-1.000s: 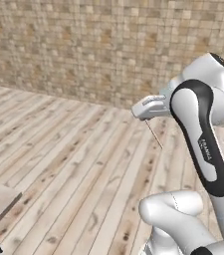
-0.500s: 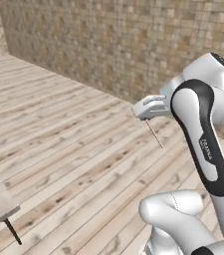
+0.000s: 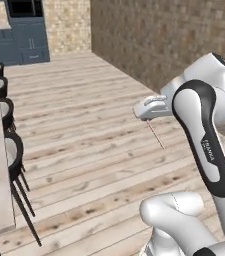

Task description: Take a straw from the drawer in front and place it inside the glass cup on the dining counter.

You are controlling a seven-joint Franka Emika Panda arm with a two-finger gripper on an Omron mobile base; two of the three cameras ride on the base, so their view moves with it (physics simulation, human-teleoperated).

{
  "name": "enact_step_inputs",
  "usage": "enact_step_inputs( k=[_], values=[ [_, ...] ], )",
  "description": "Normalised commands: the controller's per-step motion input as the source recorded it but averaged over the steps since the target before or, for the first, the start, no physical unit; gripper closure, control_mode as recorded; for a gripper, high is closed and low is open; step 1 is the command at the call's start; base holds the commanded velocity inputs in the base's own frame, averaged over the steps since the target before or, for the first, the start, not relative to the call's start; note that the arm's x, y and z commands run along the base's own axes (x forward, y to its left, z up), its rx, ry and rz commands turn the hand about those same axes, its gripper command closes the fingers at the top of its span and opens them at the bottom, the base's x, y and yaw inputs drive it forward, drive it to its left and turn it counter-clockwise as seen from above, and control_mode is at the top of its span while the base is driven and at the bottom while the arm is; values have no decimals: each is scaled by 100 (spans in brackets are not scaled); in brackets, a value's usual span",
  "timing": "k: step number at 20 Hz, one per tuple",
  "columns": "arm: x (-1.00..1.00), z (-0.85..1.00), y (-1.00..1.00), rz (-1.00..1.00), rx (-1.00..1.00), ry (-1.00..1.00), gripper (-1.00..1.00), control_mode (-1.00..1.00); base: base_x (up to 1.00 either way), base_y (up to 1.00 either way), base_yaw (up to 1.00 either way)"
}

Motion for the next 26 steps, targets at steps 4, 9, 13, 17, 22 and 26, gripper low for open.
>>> enact_step_inputs(
  k=[4, 9, 13, 17, 22, 26],
  values=[
    [0, 0, 0, 0, 0, 0, 100, 100, 100, -30, 60],
    [0, 0, 0, 0, 0, 0, 100, 100, 99, -34, 60],
    [0, 0, 0, 0, 0, 0, 100, 100, 89, -44, 61],
    [0, 0, 0, 0, 0, 0, 100, 100, 73, -50, 60],
    [0, 0, 0, 0, 0, 0, 100, 100, 64, -53, 60],
    [0, 0, 0, 0, 0, 0, 100, 100, 59, -54, 60]
  ],
)
